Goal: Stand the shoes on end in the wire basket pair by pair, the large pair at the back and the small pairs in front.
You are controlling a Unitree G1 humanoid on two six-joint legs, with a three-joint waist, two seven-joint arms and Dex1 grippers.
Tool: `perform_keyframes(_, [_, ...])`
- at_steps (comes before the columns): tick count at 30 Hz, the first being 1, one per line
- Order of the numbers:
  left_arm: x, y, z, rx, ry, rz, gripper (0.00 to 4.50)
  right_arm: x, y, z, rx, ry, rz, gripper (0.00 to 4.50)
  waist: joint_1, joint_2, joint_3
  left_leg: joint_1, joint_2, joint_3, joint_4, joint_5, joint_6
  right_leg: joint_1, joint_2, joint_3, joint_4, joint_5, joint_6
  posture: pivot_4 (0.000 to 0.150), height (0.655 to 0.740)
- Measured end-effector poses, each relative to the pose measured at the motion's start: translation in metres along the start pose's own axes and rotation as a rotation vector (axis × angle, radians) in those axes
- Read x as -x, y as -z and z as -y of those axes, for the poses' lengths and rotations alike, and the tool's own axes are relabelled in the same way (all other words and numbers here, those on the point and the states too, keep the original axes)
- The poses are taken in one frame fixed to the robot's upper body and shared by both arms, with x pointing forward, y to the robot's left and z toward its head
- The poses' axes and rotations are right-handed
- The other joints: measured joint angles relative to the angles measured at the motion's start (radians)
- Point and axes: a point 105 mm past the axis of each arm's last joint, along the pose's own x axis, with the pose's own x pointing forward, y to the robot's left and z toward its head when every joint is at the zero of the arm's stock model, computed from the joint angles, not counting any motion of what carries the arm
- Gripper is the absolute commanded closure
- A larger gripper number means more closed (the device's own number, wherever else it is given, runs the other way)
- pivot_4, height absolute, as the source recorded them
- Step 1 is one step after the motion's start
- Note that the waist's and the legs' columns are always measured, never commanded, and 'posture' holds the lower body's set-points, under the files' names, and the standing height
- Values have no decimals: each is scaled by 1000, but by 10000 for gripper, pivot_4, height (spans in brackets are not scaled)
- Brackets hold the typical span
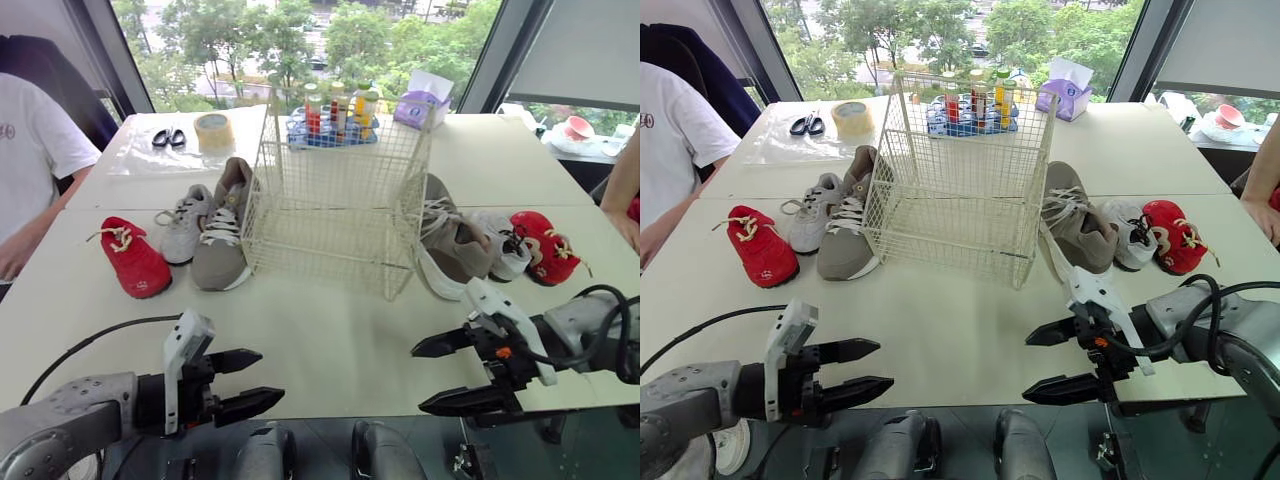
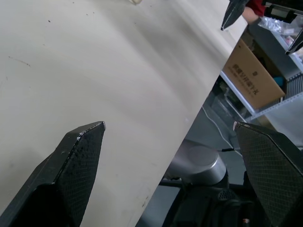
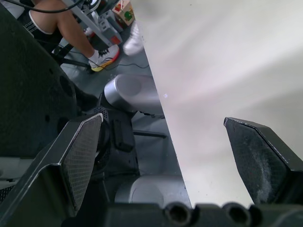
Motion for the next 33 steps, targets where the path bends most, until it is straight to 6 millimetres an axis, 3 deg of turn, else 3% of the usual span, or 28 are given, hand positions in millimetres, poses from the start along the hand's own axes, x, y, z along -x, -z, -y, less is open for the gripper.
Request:
perform_keyframes(12, [-5,-10,-15,-80,-90,45,228,-4,9,15,47,89,-68,394,0,0,0,0,0,0,0,1,2,1,0,0,0,0,0,1500,7400])
perform_keyframes(19, [-5,-7,-12,-75,-48,22,228,1,2,17,71,94,-54,394,-1,0,0,0,0,0,0,1,2,0,0,0,0,0,0,1500,7400])
perform_keyframes(22, [2,-13,-15,-132,-12,-40,228,21,-28,13,108,92,-32,394,0,2,2,0,0,0,1,1,2,-1,0,0,1,0,0,1500,7400])
perform_keyframes(24, [11,-42,-21,-234,-8,-34,228,43,-68,2,217,106,22,394,3,4,3,-1,0,0,1,1,-1,-7,1,-1,1,1,-2,1500,7400])
perform_keyframes(26, [19,-65,-21,-309,-5,-20,228,55,-91,-4,301,136,35,394,-1,3,2,-1,0,0,-1,1,-1,-7,1,-1,0,1,-2,1500,7400])
perform_keyframes(30, [26,-104,-1,-394,83,57,228,46,-125,-1,428,109,25,394,-20,3,3,-5,0,5,-1,2,3,-8,1,4,1,1,0,1500,7400])
perform_keyframes(33, [25,-111,11,-430,133,78,228,30,-137,8,488,91,-45,394,-28,3,2,-6,0,5,-1,6,-3,-11,1,4,5,2,1,1500,7400])
